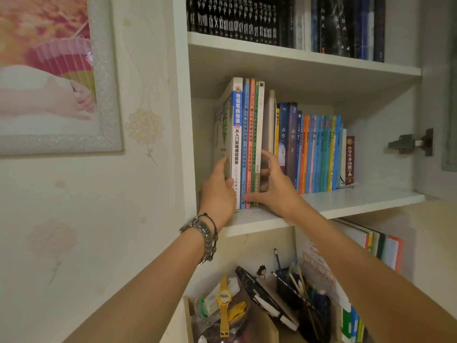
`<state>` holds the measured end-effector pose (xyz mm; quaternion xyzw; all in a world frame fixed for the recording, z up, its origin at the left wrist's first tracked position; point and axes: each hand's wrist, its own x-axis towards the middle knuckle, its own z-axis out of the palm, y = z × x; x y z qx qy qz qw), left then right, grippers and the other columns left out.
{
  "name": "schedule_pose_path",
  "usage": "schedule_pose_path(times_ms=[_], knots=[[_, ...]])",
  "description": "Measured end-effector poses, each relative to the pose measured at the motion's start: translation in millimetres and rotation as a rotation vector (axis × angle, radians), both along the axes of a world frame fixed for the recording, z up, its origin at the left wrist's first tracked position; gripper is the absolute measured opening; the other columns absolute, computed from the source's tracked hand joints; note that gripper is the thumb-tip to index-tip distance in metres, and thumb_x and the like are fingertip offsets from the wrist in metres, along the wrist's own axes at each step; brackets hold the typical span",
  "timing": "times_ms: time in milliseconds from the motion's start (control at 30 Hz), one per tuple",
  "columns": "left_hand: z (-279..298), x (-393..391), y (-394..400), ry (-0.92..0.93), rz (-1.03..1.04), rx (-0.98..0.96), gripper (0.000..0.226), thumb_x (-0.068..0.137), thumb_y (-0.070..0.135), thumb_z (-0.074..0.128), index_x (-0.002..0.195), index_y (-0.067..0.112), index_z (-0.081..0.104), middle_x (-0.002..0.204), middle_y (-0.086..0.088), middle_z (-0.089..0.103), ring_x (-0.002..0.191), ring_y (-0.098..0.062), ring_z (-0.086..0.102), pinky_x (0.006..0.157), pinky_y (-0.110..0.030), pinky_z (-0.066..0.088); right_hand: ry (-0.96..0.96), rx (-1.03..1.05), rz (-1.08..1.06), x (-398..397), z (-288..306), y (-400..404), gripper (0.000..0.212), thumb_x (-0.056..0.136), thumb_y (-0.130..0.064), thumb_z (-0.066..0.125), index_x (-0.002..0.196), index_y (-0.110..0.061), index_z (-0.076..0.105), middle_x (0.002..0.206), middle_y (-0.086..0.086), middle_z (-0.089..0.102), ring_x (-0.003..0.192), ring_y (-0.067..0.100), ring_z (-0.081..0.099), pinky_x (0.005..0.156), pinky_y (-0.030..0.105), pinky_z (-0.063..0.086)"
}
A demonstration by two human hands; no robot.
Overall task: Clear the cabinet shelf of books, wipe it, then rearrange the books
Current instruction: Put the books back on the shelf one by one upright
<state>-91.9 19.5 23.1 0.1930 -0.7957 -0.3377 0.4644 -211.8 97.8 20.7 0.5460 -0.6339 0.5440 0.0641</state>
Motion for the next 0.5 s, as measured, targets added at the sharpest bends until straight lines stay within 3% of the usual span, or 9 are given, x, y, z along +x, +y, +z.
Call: schedule_pose_path(times_ms=[100, 233, 400, 500], knots=[[1.7, -1.5, 3.4, 0.001, 0.020, -0.006, 0.053, 0.100, 0.011, 0.040, 0.147, 0.033, 0.027, 0.115, -0.001, 0.062, 0.093, -0.011, 0.062, 0.072, -0.024, 0.056, 0.012, 0.007, 0.014, -0.3, 3.4, -1.0, 0.104, 0.072, 0.002, 0.079, 0.149, -0.025, 0.015, 0.107, -0.022, 0.049, 0.095, -0.003, 0.056, 0.073, 0.009, 0.052], [5.8, -4.1, 5.4, -0.012, 0.065, -0.013, 0.053, 0.100, 0.011, 0.041, 0.147, 0.030, 0.027, 0.115, -0.003, 0.062, 0.094, -0.014, 0.063, 0.071, -0.026, 0.056, -0.002, 0.022, 0.032, -2.0, 4.3, -3.5, 0.104, 0.073, 0.004, 0.077, 0.150, -0.026, 0.012, 0.113, -0.014, 0.054, 0.110, 0.010, 0.057, 0.077, 0.016, 0.054], [13.7, -6.2, 6.2, 0.003, 0.082, 0.049, 0.047, 0.099, 0.013, 0.042, 0.143, 0.024, 0.033, 0.114, -0.006, 0.063, 0.094, -0.020, 0.066, 0.077, -0.036, 0.058, 0.020, 0.030, 0.015, -0.6, 7.3, -10.3, 0.105, 0.072, 0.003, 0.078, 0.149, -0.026, 0.012, 0.135, 0.000, 0.050, 0.123, 0.011, 0.049, 0.101, 0.038, 0.049], [11.0, -5.2, 5.4, 0.033, 0.080, 0.068, 0.043, 0.100, 0.013, 0.039, 0.141, 0.025, 0.037, 0.112, -0.006, 0.064, 0.092, -0.019, 0.066, 0.077, -0.036, 0.058, 0.037, 0.031, 0.006, 1.0, 6.7, -12.2, 0.106, 0.072, 0.001, 0.078, 0.149, -0.027, 0.011, 0.132, -0.004, 0.051, 0.116, 0.003, 0.047, 0.097, 0.029, 0.048]])
